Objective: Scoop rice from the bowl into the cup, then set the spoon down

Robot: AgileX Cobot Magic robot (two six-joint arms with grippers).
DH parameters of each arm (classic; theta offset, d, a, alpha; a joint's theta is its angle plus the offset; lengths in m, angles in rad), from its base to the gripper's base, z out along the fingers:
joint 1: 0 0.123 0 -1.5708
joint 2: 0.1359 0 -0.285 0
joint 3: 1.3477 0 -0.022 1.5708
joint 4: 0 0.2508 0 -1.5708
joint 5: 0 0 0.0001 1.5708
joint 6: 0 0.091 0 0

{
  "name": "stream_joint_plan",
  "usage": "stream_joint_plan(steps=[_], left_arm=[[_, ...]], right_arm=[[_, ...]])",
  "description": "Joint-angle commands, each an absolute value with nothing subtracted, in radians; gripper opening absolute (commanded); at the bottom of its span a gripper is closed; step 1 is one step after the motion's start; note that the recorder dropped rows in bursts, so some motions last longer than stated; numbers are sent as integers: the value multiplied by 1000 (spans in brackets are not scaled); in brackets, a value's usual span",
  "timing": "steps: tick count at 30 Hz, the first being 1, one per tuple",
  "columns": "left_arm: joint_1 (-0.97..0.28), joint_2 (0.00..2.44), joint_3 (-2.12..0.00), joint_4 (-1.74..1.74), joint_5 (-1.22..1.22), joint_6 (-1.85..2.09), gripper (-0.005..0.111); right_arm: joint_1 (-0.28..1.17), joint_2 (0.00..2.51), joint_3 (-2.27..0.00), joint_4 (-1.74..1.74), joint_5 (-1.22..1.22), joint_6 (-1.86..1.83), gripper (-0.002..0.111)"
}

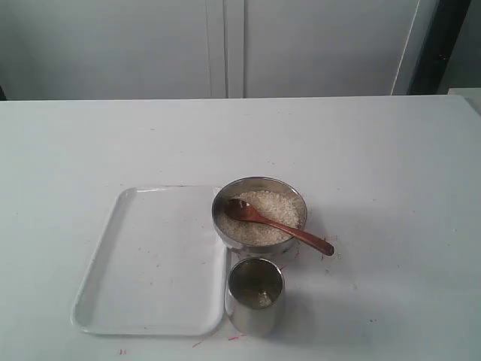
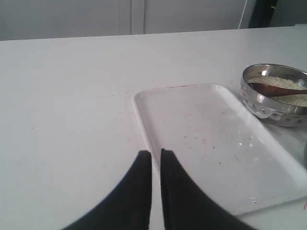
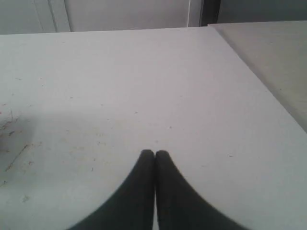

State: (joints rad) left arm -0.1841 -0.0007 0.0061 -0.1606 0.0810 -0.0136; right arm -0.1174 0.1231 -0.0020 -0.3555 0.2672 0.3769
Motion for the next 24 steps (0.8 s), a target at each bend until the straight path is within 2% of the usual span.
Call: stream_joint_plan(steps=[1,12,16,21,24], left_arm=[[-188,0,0,-171,76,-19,14],[-188,0,0,-171,76,-19,14],[-188,0,0,-171,76,-19,14],[-188,0,0,-171,76,-19,14],[-188,0,0,-171,76,-19,14]], right_arm=[[-124,119,0,-352,161,377,0],[-124,119,0,-307,-131,531,0],[-124,119,0,-307,-159,573,0],[-124,119,0,-307,-158,817,0],[-110,121,-21,-311,-74,877,0]])
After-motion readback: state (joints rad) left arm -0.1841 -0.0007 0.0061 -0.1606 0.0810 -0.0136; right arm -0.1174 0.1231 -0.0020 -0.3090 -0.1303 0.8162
